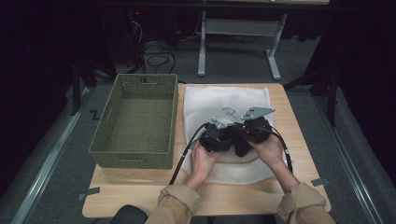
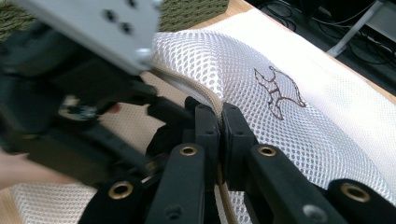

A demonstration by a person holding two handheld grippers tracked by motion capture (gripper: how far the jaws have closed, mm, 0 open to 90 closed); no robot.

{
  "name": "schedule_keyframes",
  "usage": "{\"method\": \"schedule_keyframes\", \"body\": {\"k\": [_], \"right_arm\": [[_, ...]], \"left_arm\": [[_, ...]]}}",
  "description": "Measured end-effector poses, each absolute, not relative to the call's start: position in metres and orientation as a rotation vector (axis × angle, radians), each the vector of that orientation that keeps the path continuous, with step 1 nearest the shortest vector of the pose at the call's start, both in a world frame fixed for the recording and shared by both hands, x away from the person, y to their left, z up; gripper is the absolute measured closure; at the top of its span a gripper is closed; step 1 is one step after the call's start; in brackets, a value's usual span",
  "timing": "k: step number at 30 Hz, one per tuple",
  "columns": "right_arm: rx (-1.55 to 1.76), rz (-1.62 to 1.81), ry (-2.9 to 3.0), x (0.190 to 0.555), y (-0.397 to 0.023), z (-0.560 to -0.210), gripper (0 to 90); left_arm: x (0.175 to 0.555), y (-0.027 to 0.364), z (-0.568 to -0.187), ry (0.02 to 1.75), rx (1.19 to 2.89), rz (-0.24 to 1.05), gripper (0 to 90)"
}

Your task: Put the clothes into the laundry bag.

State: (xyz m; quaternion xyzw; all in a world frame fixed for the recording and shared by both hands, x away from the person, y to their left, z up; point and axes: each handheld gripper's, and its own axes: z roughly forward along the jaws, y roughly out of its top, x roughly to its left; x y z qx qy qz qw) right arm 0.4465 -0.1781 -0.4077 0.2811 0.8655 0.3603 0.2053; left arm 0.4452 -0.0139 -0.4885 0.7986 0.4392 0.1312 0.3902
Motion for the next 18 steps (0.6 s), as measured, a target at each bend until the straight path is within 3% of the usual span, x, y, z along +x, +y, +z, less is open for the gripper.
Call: {"method": "schedule_keyframes", "body": {"k": [12, 14, 18], "right_arm": [[0.795, 0.99, 2.418, 0.447, -0.174, -0.408, 87.9], [0.79, 0.995, 2.417, 0.447, -0.176, -0.407, 87.9], [0.803, 0.992, 2.418, 0.447, -0.179, -0.407, 87.9]], "left_arm": [[0.436, -0.045, -0.501, 1.08, 2.054, 0.289, 32.6], [0.438, -0.049, -0.503, 1.08, 2.062, 0.314, 36.6], [0.44, -0.049, -0.504, 1.049, 2.085, 0.299, 63.0]]}}
